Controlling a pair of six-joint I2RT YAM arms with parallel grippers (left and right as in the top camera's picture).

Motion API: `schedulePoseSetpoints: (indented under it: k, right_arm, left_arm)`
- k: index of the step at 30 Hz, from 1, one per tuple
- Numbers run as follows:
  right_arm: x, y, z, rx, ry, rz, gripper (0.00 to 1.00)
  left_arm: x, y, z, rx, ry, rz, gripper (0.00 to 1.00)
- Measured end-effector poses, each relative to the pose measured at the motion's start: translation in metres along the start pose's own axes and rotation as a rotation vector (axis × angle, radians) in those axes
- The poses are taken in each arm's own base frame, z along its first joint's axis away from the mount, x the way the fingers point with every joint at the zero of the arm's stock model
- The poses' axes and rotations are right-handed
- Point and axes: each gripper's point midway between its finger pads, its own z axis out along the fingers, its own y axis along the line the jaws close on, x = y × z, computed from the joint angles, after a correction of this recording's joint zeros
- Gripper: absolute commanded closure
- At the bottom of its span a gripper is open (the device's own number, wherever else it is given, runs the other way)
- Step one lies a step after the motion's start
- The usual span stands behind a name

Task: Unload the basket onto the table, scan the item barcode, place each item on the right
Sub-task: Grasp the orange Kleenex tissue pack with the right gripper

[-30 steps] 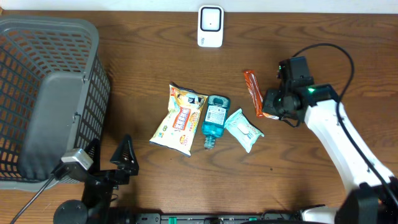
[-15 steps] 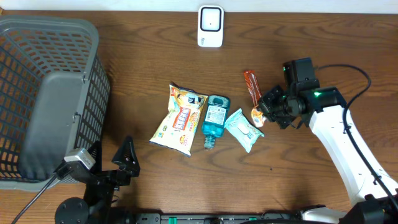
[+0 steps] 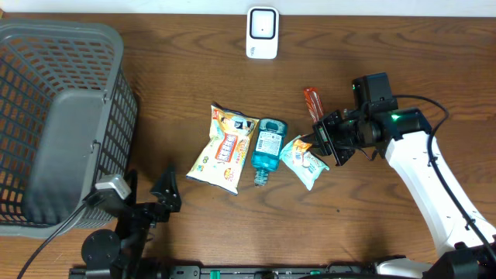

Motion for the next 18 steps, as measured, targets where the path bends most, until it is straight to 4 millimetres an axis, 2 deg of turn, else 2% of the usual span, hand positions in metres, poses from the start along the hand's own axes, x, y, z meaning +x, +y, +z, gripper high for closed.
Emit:
schedulePoseSetpoints:
  k: [4,7,14,18]
  right_arm:
    - [0.011,0.003,0.0,-0.02,0.062,-0.025,0.98]
    - [0.014,0.005,-0.001,-0.028,0.083,-0.047,0.98]
    - [0.023,0.007,-0.002,-0.049,0.135,-0.089,0.98]
    - [0.031,0.01,-0.003,-0.066,0.176,-0.098,0.99]
  left_arm:
    - [0.004,-0.017,0.002,0.106,0.011,0.107,0.02]
    - [0.013,-0.02,0.002,0.138,0.046,0.192,0.02]
    - [0.042,-0.012,0.005,0.146,0.141,0.296,0.02]
    - [0.063,0.001,0.012,0.135,0.191,0.301,0.02]
